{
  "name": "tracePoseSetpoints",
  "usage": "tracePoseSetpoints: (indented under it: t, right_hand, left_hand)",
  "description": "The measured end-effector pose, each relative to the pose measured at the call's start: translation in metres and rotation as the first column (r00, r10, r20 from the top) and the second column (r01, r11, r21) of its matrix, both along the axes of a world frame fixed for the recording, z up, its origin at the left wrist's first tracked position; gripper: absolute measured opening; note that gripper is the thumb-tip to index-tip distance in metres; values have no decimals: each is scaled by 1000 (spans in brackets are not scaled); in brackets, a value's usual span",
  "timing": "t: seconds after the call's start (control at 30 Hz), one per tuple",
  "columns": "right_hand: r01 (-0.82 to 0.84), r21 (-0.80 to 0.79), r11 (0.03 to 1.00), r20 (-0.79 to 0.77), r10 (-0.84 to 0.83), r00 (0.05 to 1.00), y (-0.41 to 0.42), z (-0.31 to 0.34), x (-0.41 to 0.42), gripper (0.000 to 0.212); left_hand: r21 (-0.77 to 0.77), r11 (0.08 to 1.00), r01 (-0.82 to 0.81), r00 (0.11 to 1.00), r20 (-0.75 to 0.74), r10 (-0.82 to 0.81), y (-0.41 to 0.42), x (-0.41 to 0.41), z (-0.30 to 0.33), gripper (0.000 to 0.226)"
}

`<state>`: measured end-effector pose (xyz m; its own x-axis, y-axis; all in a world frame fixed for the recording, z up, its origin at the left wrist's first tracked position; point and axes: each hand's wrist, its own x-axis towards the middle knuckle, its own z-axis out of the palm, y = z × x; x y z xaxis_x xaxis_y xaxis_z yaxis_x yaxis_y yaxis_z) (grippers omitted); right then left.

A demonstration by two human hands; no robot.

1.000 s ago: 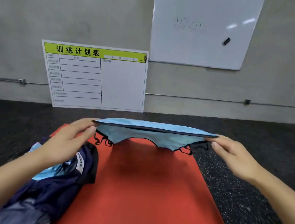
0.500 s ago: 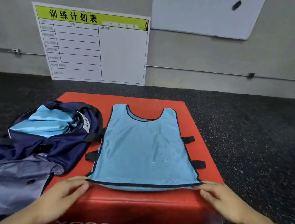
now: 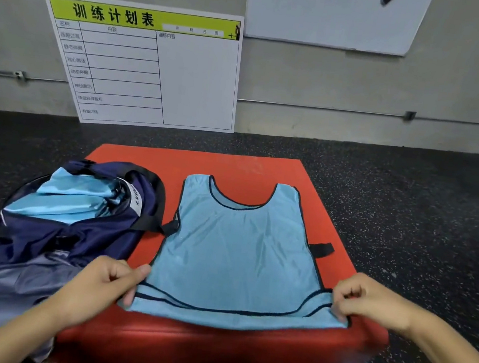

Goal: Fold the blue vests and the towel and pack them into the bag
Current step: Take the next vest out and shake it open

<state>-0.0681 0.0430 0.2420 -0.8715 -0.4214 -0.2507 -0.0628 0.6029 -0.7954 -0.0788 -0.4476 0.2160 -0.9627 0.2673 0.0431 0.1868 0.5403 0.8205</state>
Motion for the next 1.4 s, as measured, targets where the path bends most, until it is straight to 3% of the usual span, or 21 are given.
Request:
tracePoseSetpoints:
  t: [0.07,0.27,0.43,0.53,0.7,0.83,0.93,1.07,1.27,1.4]
  right_hand:
    - [33,-61,998,-20,-34,999,-3,5,-15,29]
    - [356,-250,901,-145,-398,906,-9,-13,-63,20]
    - [537,-243,808,-131,-575,807,-9,-51,-99,22]
    - [609,-182,772,-148,-634,759,-11,-71,-114,30]
    - [638,-29,769,-249,-624,741,-6,-85,-139,33]
    - [638,-121,761,-345,-635,691,3,-73,-177,34]
    - [618,-121,777,-342,-617,709,7,-72,-207,34]
    - [555,40,831,-370,-504,781,7,-86,-233,38]
    - [577,41,816,-463,-496,735,6,-73,-278,28]
    - [588,86,804,-418,-507,754,3,-81,-304,24]
  left_hand:
    - [16,1000,-8,1000,8,7,3,-16,7,55]
    - [135,976,-171,985,5,172,18,-74,6,8]
    - [163,955,-246,969,36,244,31,-114,-15,38]
    - [70,961,-266,964,22,265,37,-134,-31,46]
    - [-262,942,-209,962,-228,150,54,-165,-48,61]
    - [-250,938,-242,929,-339,149,63,-203,-42,66]
    - [-302,919,-255,944,-285,169,67,-231,-44,62]
    - [-491,835,-248,968,-165,191,77,-249,-60,62]
    - [-444,839,-314,937,-286,199,80,-294,-55,70]
    - [-522,809,-270,959,-223,176,77,-322,-61,72]
